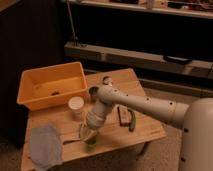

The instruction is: Place fork in plastic cup

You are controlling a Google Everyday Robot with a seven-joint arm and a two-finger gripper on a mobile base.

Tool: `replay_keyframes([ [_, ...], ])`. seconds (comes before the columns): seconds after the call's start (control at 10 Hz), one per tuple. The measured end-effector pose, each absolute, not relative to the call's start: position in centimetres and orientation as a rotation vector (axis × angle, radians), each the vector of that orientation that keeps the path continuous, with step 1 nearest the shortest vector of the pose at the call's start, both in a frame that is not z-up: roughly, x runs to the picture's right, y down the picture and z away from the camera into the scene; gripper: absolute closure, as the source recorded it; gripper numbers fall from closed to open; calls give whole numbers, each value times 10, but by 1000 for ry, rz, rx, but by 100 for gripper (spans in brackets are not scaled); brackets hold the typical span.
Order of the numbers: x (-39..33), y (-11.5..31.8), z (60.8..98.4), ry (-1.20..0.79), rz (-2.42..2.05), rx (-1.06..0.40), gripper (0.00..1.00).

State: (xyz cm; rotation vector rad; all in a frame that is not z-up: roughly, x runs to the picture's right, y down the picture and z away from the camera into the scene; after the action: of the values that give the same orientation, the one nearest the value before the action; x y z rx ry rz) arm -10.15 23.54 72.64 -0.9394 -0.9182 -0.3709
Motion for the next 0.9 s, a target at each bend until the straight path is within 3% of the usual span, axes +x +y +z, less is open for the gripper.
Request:
replay_keyframes([
  [0.2, -93, 234, 731, -899, -324, -939, 26],
  [0.9, -73, 222, 743, -908, -146, -862, 25],
])
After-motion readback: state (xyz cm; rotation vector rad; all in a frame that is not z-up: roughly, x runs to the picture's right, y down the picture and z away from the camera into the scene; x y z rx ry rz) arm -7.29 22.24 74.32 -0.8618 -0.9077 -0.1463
